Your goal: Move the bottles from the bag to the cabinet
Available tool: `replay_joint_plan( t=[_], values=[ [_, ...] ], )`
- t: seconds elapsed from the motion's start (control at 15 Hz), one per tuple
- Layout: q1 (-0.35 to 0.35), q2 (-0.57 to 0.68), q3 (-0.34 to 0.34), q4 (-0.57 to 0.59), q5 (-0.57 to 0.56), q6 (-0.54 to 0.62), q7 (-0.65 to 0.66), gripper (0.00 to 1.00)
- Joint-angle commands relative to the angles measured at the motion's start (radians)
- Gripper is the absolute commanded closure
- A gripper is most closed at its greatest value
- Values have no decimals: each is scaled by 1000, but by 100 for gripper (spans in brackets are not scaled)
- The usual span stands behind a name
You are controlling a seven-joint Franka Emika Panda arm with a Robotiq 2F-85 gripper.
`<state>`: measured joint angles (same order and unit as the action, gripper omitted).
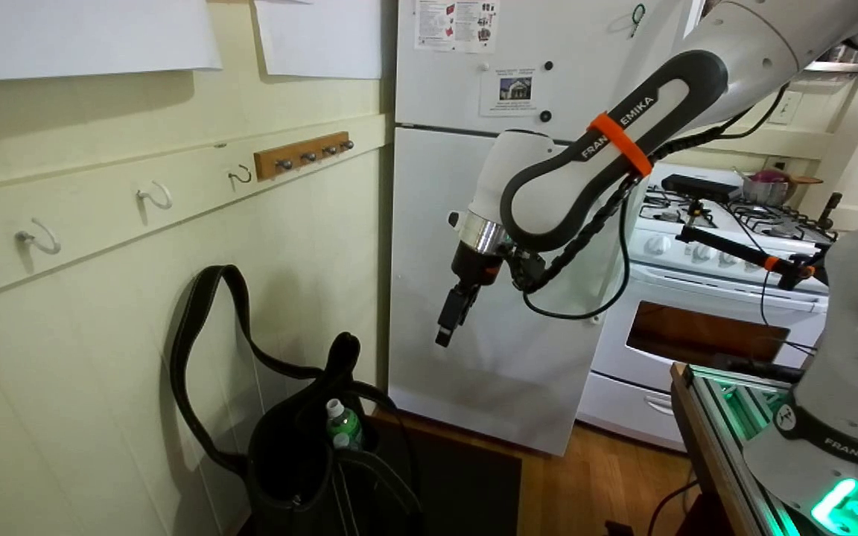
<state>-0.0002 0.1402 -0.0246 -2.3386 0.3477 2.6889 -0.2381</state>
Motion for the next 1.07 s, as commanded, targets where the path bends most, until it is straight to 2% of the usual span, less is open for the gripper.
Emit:
replay_joint_plan(
  t=[0.0,0.27,0.4,0.6,1.0],
  values=[
    [-23,-1,24,0,-9,-1,8,0],
    [-4,122,1,73,-104,35,193,0],
    [0,188,1,136,-138,11,246,0],
    [16,292,-4,248,-204,-29,302,0],
    [47,489,14,464,-235,-71,344,0]
  ],
)
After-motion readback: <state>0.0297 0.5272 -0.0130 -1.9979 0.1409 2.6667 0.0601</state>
